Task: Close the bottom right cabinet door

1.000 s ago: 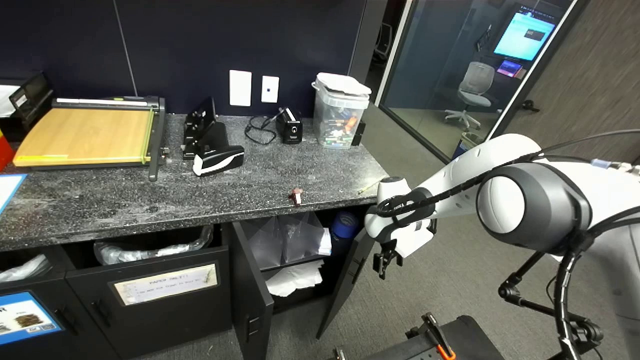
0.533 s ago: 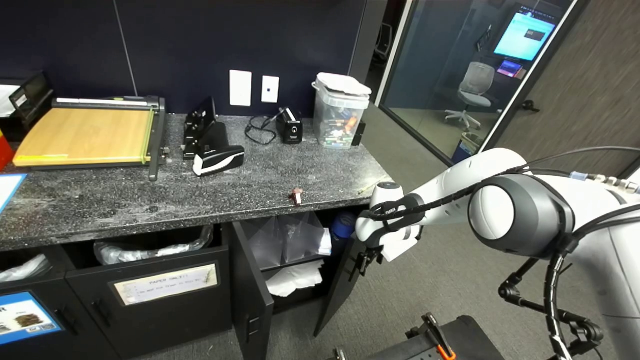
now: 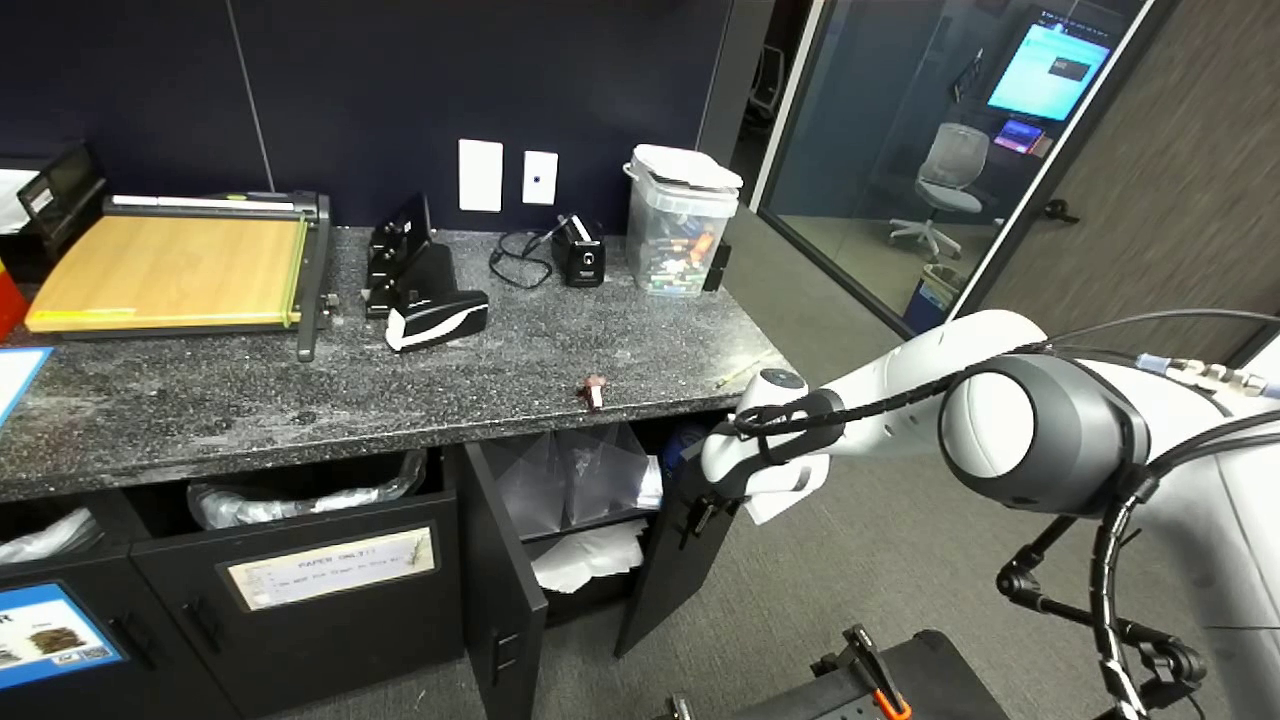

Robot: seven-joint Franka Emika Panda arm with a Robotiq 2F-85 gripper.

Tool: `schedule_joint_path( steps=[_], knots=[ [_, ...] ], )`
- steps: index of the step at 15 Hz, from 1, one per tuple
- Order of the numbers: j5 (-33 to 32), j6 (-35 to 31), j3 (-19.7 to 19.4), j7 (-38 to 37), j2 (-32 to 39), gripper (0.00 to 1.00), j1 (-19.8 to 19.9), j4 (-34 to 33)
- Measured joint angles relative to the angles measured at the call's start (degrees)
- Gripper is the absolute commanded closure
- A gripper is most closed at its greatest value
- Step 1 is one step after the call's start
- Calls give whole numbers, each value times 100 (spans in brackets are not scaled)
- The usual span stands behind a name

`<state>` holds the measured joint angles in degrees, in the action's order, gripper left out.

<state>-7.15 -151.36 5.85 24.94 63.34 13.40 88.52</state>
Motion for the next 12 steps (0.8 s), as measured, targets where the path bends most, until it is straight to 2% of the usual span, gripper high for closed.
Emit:
schedule_joint_path(
  steps=[7, 9, 12],
  knots=[
    [68, -1592, 450, 18, 188, 0, 102, -73],
    [61, -1745, 484, 16, 280, 0, 90, -118],
    [59, -1621, 478, 16, 291, 0, 105, -119]
  ],
)
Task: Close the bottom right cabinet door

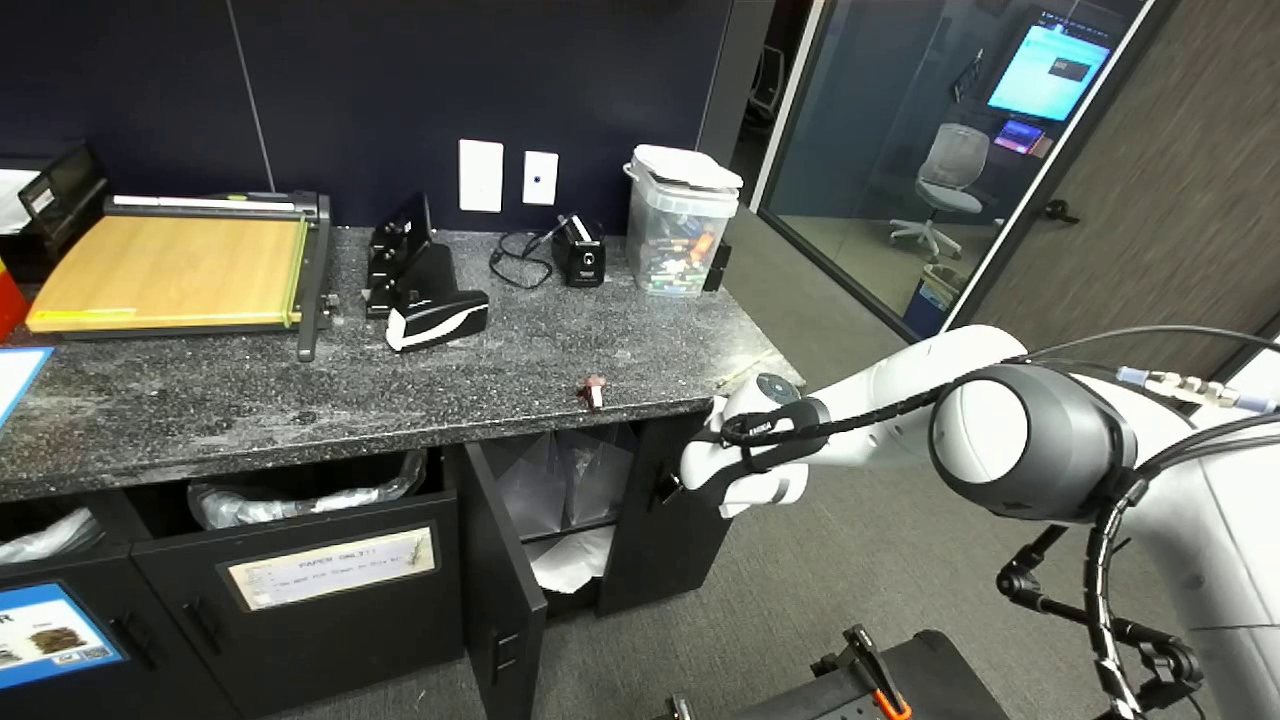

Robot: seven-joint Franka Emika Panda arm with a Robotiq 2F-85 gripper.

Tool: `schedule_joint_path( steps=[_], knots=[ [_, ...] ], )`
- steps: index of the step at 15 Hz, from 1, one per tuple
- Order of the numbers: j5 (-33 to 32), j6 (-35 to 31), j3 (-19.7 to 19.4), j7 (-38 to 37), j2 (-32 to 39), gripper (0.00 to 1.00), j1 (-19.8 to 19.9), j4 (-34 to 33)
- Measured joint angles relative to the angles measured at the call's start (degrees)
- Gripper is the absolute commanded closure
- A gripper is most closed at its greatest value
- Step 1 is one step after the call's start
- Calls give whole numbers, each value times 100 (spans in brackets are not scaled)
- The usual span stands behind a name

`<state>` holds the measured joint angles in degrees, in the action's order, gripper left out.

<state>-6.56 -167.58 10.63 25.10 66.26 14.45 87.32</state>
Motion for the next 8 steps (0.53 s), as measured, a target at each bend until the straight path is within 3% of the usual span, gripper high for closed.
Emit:
schedule_joint_path(
  steps=[3, 8],
  knots=[
    [3, 702, -153, -97, -133, 0, 46, 7],
    [2, 2744, -994, -370, -533, 0, 32, -396]
  ],
)
